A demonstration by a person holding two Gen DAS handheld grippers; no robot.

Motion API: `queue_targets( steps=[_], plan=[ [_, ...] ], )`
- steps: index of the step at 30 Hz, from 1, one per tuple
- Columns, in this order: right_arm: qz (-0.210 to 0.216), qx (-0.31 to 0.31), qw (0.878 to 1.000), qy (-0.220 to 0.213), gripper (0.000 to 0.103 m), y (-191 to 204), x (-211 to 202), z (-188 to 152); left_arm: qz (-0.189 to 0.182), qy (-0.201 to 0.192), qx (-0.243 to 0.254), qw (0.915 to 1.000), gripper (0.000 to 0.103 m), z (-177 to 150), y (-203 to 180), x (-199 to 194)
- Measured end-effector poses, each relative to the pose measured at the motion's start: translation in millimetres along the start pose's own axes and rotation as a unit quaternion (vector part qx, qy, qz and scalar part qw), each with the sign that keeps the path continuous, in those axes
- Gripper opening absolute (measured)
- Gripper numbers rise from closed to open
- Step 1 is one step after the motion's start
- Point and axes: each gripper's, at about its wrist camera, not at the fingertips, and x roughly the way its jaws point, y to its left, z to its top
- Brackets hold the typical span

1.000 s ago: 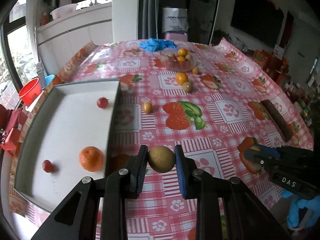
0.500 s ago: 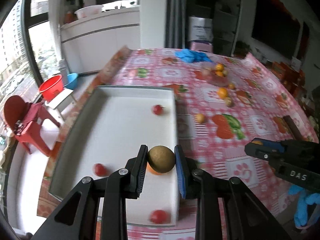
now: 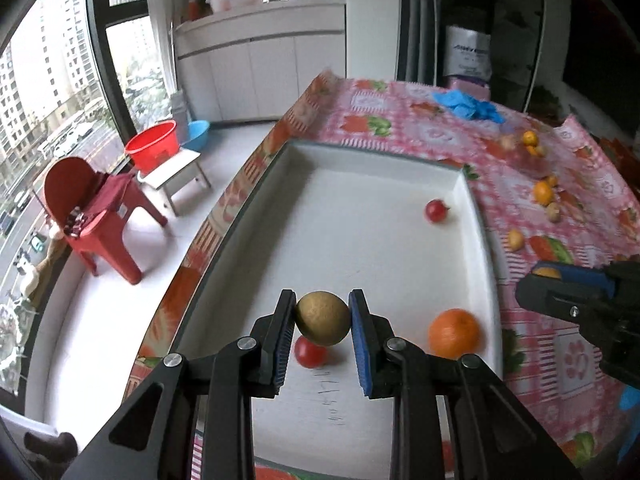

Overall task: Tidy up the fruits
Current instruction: 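Carry the kiwi and yellow fruit over the white tray and open both tools, then move both tools back over the loose fruits on the tablecloth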

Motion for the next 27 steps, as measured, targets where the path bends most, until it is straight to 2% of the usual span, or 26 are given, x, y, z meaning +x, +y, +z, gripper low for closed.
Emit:
queue_targets(
  steps=[6,13,15,16,17,19,20,22,23,25,27],
  plan=[
    [-0.002,-0.013,1.0,0.024,0.024,8.2,25.7,9.5,0.007,0.023,-0.001,0.9997,0.028,-3.8,5.2,18.8],
    [-0.008,-0.015,0.999,0.047,0.025,8.6,40.9,7.9,0.009,0.027,-0.005,0.9996,0.028,-4.2,8.4,26.3],
    [-0.013,-0.018,0.999,0.048,0.028,8.8,40.8,8.6,0.008,0.026,-0.006,0.9996,0.029,-4.2,8.9,26.5],
    [-0.015,-0.02,0.999,0.045,0.039,8.8,38.9,9.0,0.007,0.026,-0.005,0.9996,0.029,-4.5,9.0,27.1],
    [-0.016,-0.021,0.999,0.042,0.054,9.1,36.7,9.4,0.007,0.028,-0.006,0.9996,0.029,-4.7,8.7,27.6],
    [-0.019,-0.026,0.999,0.031,0.069,11.2,30.6,9.6,0.007,0.027,-0.008,0.9996,0.029,-4.7,8.6,27.6],
    [-0.022,-0.033,0.999,0.027,0.069,13.1,28.3,10.4,0.007,0.027,-0.007,0.9996,0.034,-4.5,7.8,27.3],
    [-0.026,-0.041,0.999,0.025,0.071,14.7,25.3,11.4,0.017,0.018,-0.01,0.9996,0.097,-4.3,6.7,24.7],
    [-0.033,-0.044,0.998,0.021,0.074,14.7,22.6,11.6,0.025,0.001,-0.013,0.9996,0.101,-4.5,6.4,19.8],
    [-0.047,-0.042,0.998,0.015,0.081,13.1,18.2,12.2,0.027,-0.035,-0.008,0.999,0.101,-5.0,3.9,7.2],
    [-0.058,-0.038,0.998,0.003,0.082,7.3,7.5,11.3,0.032,-0.037,-0.001,0.9988,0.101,-2.5,1.2,3.0]
  ],
)
